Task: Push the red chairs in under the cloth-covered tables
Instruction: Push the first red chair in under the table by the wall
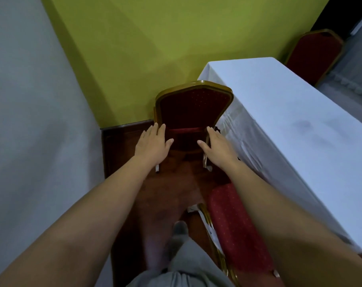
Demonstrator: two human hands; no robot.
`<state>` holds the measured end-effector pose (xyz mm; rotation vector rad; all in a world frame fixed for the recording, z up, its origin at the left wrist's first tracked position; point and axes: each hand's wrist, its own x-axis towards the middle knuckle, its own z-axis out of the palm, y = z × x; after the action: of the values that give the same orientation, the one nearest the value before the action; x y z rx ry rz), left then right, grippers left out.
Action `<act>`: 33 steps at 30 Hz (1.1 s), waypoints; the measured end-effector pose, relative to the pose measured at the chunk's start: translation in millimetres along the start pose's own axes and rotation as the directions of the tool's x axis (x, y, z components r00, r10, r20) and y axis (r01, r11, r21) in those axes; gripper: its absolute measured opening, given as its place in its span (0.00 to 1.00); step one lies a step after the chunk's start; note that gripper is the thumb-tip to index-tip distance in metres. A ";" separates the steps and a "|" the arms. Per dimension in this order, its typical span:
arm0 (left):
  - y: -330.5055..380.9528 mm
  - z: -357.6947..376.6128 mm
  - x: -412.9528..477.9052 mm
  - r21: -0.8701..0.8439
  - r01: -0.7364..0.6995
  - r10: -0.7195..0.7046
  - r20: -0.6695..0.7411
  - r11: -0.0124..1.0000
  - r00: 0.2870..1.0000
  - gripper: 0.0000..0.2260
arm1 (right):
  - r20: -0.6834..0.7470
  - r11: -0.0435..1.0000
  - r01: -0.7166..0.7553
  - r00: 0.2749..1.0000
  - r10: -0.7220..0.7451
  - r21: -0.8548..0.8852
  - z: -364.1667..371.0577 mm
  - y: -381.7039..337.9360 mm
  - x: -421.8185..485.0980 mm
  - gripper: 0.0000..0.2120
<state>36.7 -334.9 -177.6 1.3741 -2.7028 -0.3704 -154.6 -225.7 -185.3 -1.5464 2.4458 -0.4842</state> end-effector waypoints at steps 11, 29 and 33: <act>11.8 1.4 135.3 -0.017 0.012 -0.012 0.014 1.000 1.000 0.30 | -0.101 1.000 0.000 0.995 0.001 0.010 -10.0 41.3 142.1 0.35; 25.5 21.8 300.0 -0.038 -0.122 0.117 -0.109 0.992 0.987 0.38 | -0.096 0.980 0.143 0.983 -0.157 -0.137 -18.8 107.6 311.5 0.50; 23.3 23.9 309.4 -0.022 -0.155 0.151 -0.126 0.988 0.980 0.39 | -0.062 0.983 0.170 0.983 -0.174 -0.069 -19.2 112.9 318.8 0.48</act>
<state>-169.2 -566.6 -204.8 1.1316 -2.6658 -0.3031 -392.2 -465.9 -210.4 -1.8066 2.4099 -0.4999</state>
